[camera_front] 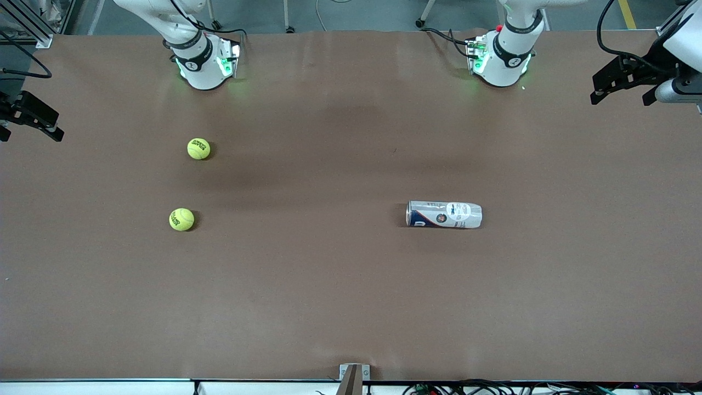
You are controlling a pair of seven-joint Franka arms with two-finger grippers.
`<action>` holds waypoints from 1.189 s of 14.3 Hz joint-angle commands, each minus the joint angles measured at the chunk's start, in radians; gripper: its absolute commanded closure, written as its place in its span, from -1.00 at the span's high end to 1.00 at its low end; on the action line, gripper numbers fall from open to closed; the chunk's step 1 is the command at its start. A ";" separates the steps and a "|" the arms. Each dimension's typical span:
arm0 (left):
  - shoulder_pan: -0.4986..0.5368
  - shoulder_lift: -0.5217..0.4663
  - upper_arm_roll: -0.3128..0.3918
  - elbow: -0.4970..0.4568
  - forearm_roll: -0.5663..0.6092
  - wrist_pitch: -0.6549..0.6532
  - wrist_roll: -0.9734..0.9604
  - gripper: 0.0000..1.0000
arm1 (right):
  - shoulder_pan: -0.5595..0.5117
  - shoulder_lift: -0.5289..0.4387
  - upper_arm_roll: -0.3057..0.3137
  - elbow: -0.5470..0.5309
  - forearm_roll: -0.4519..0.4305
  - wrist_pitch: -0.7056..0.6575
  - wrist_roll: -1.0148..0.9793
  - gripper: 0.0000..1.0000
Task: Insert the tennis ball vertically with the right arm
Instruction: 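Move the right gripper toward a tennis ball while the left gripper reaches the can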
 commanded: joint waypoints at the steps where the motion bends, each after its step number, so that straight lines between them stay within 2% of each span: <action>1: 0.003 0.003 -0.005 0.027 0.008 -0.025 0.001 1.00 | 0.002 -0.012 -0.001 -0.015 0.017 0.006 0.009 1.00; 6: 0.000 0.017 -0.005 0.067 0.003 -0.020 -0.019 1.00 | 0.002 -0.010 -0.001 -0.047 0.017 0.029 0.009 1.00; 9: -0.002 0.019 -0.019 0.070 0.007 -0.016 -0.019 1.00 | 0.003 -0.010 -0.001 -0.211 0.017 0.194 0.009 1.00; 11: -0.002 0.037 -0.039 0.068 0.018 -0.016 -0.037 1.00 | 0.003 -0.007 -0.001 -0.358 0.018 0.374 0.009 1.00; 13: -0.002 0.065 -0.053 0.070 0.030 -0.005 -0.144 1.00 | 0.008 0.032 -0.001 -0.470 0.018 0.538 0.008 1.00; 17: -0.010 0.155 -0.080 0.064 0.040 0.052 -0.348 1.00 | 0.011 0.181 -0.001 -0.497 0.017 0.678 0.008 1.00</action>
